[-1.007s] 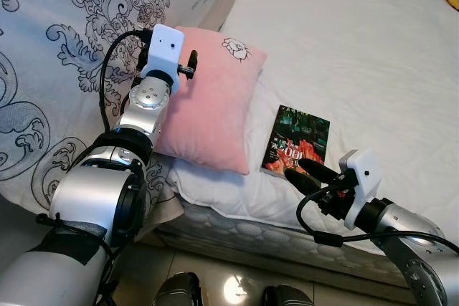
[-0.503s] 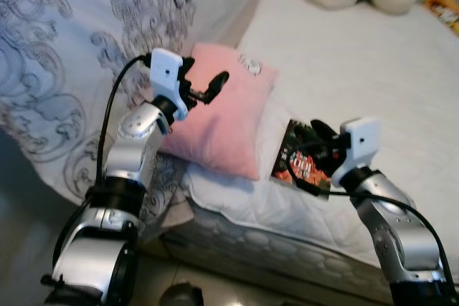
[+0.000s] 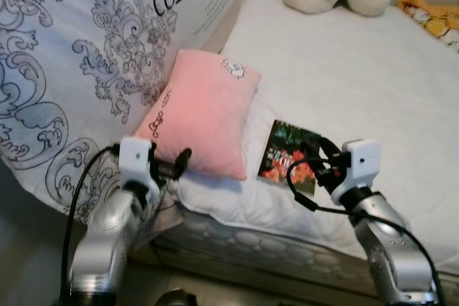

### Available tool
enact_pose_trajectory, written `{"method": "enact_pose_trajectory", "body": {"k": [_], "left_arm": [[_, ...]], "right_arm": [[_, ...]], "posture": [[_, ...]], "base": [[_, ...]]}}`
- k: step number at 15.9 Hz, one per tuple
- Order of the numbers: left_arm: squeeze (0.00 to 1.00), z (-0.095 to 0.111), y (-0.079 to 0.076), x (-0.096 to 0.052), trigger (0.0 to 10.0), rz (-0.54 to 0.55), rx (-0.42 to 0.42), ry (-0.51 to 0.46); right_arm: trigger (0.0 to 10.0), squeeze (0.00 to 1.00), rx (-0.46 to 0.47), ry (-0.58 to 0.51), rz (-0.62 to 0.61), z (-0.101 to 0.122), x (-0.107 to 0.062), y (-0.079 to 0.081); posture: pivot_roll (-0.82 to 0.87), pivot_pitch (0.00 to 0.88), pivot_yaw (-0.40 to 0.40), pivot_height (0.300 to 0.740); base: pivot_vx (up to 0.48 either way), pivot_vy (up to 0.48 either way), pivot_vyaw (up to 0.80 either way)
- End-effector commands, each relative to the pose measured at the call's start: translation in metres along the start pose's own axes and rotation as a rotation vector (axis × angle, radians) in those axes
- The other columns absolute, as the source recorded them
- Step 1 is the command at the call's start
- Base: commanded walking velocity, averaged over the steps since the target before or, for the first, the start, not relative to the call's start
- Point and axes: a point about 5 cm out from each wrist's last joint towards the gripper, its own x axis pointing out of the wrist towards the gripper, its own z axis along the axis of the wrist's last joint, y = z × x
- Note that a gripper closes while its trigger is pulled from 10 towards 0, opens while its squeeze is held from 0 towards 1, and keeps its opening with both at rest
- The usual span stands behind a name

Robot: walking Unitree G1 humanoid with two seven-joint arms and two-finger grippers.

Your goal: Clean up the room

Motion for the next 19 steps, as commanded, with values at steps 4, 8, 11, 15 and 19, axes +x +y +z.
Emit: {"method": "enact_pose_trajectory", "body": {"k": [4,8,11,15,19], "left_arm": [[0.00,0.010,-0.010,-0.007,10.0,0.079,0.075,-0.012],[0.00,0.015,-0.022,-0.013,10.0,0.070,0.072,-0.008],[0.00,0.019,-0.026,-0.013,10.0,0.045,0.112,-0.008],[0.00,0.018,-0.027,-0.010,10.0,0.037,0.111,0.002],[0.00,0.026,-0.011,0.009,10.0,0.123,0.046,-0.027]], "right_arm": [[10.0,0.00,0.006,0.009,-0.002,-0.003,-0.010,0.002],[10.0,0.00,0.006,0.026,0.009,-0.005,-0.015,0.009],[10.0,0.00,0.020,0.033,-0.004,-0.007,-0.018,0.012],[10.0,0.00,0.019,0.062,-0.004,-0.013,-0.024,0.013],[10.0,0.00,0.015,0.043,-0.077,-0.009,-0.018,-0.009]], "posture": [[-0.04,0.024,-0.021,0.740],[-0.05,0.076,-0.007,0.740],[-0.05,0.091,-0.006,0.740],[-0.06,0.046,0.012,0.740],[-0.05,0.000,0.018,0.740]], "base": [[0.000,0.000,0.00],[0.000,-0.260,0.00],[0.000,-0.440,0.00],[0.000,-0.442,0.00],[0.000,-0.442,-0.60]]}}
